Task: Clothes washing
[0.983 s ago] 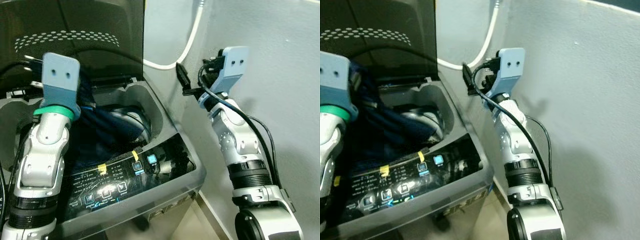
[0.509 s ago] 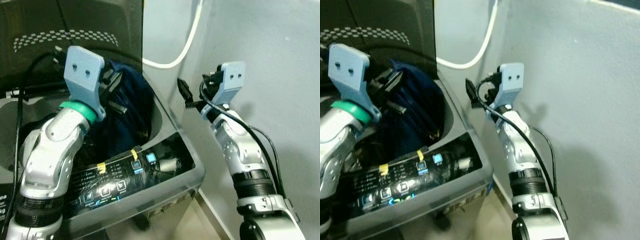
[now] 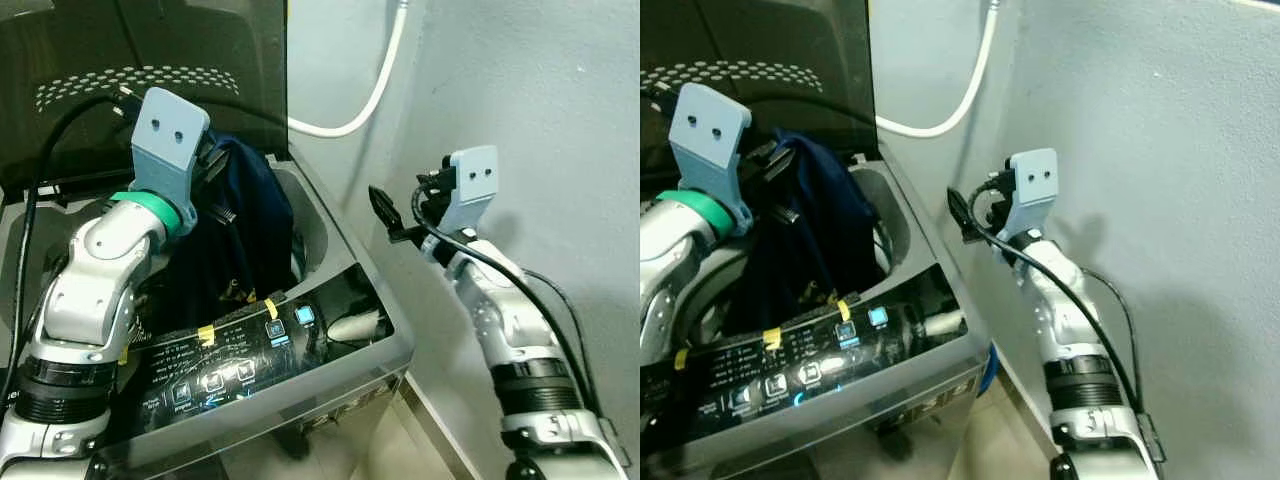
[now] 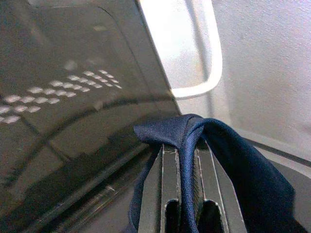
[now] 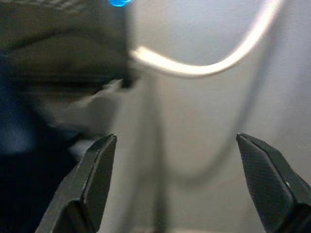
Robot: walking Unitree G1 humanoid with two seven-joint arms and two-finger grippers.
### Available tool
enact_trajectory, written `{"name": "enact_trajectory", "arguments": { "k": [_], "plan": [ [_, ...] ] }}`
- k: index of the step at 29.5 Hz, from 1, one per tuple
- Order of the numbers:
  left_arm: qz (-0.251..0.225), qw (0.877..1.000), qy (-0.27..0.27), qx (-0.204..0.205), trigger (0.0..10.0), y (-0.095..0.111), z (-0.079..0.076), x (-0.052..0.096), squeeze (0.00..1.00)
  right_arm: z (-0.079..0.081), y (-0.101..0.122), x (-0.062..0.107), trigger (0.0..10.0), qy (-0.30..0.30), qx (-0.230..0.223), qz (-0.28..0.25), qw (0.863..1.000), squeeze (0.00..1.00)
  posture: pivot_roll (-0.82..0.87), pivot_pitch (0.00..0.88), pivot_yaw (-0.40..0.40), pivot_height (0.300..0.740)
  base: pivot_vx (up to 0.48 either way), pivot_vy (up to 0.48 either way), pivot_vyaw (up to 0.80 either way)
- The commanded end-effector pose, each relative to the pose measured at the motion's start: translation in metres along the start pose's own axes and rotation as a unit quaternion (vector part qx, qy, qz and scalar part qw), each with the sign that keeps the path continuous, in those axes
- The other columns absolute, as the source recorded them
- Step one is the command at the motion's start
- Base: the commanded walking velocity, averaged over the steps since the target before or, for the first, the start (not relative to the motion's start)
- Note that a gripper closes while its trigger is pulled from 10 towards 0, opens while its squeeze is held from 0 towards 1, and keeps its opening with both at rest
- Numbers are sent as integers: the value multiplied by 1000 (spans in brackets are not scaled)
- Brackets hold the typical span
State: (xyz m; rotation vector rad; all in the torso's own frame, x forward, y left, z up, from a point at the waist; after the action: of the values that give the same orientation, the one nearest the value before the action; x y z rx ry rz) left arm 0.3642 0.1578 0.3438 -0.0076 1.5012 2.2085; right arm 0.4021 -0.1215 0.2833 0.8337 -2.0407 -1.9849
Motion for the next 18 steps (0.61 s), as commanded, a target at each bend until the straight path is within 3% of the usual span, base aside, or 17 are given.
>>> {"name": "enact_trajectory", "arguments": {
  "k": [1, 2, 3, 4, 6, 7, 13, 15, 16, 17, 18],
  "plan": [
    [20, 999, -42, 4, 10000, -7, -8, 3, 0, 21, -10, 6, 10000, 81, -21, 26, 996, 0, 76, 56, 46, 740, 0, 0, 0],
    [33, 998, -60, 5, 10000, -12, -11, 6, 0, 36, -11, 17, 10000, 153, -35, 35, 987, 0, 79, 57, 40, 740, 0, 0, 0],
    [33, 998, -60, 5, 10000, -12, -11, 6, 0, 36, -11, 17, 10000, 153, -35, 35, 987, 0, 79, 57, 40, 740, 0, 0, 0],
    [37, 997, -66, 10, 10000, -14, -11, 8, 0, 47, -10, 25, 10000, 198, -54, 36, 978, 0, 79, 56, 38, 740, 0, 0, 0],
    [37, 997, -66, 10, 10000, -14, -11, 8, 0, 47, -10, 25, 10000, 198, -54, 36, 978, 0, 79, 56, 38, 740, 0, 0, 0],
    [38, 996, -75, 32, 10000, -16, -12, 11, 0, 58, -3, 31, 10000, 240, -81, 25, 967, 0, 79, 58, 36, 740, 0, 0, 0],
    [38, 995, -85, 44, 10000, -16, -13, 13, 0, 66, 4, 35, 10000, 269, -107, 9, 957, 0, 81, 59, 33, 740, 0, 0, 0],
    [40, 993, -101, 48, 10000, -16, -16, 18, 0, 80, 18, 46, 10000, 325, -146, -20, 934, 0, 83, 63, 29, 740, 0, 0, 0],
    [40, 993, -101, 48, 10000, -16, -16, 18, 0, 80, 18, 46, 10000, 325, -146, -20, 934, 0, 83, 63, 29, 740, 0, 0, 0],
    [42, 992, -107, 49, 10000, -16, -16, 20, 0, 87, 24, 52, 10000, 356, -159, -32, 920, 0, 83, 63, 29, 740, 0, 0, 0],
    [42, 992, -107, 49, 10000, -16, -16, 20, 0, 87, 24, 52, 10000, 356, -159, -32, 920, 0, 83, 63, 29, 740, 0, 0, 0]
  ]
}}
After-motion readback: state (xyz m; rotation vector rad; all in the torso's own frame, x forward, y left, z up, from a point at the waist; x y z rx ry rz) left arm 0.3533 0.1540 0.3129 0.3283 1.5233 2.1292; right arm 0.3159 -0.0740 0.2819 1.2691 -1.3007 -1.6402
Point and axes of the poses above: a point about 5 cm out from each wrist's last joint towards the gripper, its own x axis pointing back from the gripper into the wrist, its own y axis along the axis of the wrist's last joint, z = x × y, the point moved 4 cm from there along -x, pointing out of the wrist towards the gripper
